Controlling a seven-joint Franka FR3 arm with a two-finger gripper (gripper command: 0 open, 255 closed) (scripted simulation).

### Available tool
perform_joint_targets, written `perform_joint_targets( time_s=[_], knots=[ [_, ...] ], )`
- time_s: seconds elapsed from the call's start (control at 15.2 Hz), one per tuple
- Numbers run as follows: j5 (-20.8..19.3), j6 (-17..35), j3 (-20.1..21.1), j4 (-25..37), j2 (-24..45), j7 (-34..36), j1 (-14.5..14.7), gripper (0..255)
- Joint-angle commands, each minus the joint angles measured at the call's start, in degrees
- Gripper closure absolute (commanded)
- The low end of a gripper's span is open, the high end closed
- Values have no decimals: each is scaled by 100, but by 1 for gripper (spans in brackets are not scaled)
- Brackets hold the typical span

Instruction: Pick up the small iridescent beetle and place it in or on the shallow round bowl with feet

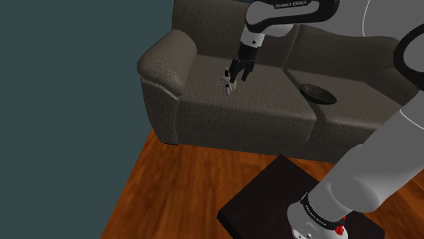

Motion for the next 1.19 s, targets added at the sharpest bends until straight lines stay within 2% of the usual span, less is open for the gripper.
perform_joint_targets(
  time_s=[0.0, 0.26, 0.73, 1.12],
  knots=[
    [86, 85, -58, 402, 429, -114, -45, 0],
    [242, 108, -109, 1151, 1115, -245, -130, 0],
    [279, 661, -79, 691, 1207, -274, -99, 0],
    [279, 661, -79, 691, 1207, -274, -99, 0]
  ],
)
